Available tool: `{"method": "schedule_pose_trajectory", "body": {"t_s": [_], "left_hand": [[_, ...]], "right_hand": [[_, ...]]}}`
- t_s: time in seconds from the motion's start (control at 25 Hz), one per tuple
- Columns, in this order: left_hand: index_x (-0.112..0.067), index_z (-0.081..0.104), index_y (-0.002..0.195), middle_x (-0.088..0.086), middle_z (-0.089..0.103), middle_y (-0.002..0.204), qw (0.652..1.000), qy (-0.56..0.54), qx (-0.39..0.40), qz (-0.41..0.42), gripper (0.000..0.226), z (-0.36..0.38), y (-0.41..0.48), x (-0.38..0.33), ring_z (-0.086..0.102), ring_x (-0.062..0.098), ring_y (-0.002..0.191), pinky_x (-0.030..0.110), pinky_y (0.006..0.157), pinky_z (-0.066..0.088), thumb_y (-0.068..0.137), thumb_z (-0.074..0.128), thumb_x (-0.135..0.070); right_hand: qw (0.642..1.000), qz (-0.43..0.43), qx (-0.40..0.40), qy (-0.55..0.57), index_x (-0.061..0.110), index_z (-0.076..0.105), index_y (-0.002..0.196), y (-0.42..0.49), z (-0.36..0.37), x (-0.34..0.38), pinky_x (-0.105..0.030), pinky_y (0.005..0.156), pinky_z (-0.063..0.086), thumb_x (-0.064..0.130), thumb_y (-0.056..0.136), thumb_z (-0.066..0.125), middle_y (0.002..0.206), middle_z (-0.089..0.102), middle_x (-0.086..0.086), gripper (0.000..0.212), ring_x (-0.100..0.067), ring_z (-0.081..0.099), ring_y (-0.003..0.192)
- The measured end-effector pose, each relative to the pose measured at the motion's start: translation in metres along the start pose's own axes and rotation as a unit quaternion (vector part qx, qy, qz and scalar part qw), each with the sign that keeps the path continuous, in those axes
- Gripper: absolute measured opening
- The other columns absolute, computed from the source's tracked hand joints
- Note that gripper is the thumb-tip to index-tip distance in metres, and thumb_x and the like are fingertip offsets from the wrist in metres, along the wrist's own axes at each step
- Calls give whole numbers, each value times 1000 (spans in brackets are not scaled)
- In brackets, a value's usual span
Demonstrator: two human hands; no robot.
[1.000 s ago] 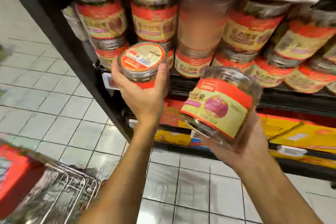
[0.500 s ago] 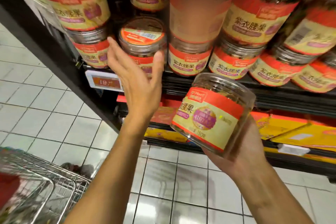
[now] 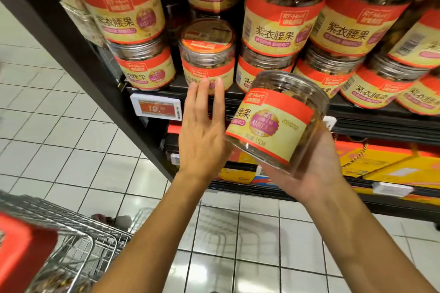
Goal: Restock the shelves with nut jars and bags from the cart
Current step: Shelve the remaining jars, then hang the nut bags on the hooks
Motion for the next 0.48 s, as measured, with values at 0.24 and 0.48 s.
{"method": "schedule_pose_trajectory", "body": {"t_s": [0.24, 0.48], "left_hand": [[-8, 66, 110, 13, 63, 110, 934, -274, -28, -225, 29, -48, 7, 52, 57, 19, 106, 39, 96, 47, 92, 49, -23], [-13, 55, 121, -1, 71, 104, 763, -553, 97, -321, 60, -65, 26, 14, 67, 15, 101, 32, 87, 54, 80, 51, -56]], "right_hand": [[997, -41, -23, -67, 20, 64, 54, 6, 14, 10, -25, 56, 53, 54, 94, 29, 63, 58, -2, 63, -16, 57, 58], [972, -90, 40, -212, 20, 71, 95, 12, 60, -6, -35, 72, 58, 65, 91, 17, 99, 74, -3, 70, -17, 70, 91]]}}
Point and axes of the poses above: each hand's wrist, its own y-axis towards the middle knuckle, its own z-axis out of the palm, x = y × z, the point moved 7 cm from there along y, towards the middle knuckle
